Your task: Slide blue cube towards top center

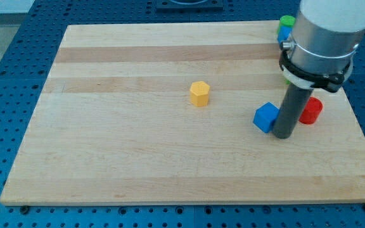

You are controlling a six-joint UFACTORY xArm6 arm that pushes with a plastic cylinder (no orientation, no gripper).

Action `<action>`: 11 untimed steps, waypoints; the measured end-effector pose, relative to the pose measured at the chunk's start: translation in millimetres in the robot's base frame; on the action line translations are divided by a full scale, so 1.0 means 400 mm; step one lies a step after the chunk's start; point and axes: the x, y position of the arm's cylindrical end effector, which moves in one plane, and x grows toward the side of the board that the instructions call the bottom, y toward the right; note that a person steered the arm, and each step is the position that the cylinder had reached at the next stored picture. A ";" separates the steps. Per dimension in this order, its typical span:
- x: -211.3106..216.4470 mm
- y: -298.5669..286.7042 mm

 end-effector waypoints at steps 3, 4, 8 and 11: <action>-0.082 -0.120; -0.092 -0.142; -0.273 -0.178; -0.464 -0.361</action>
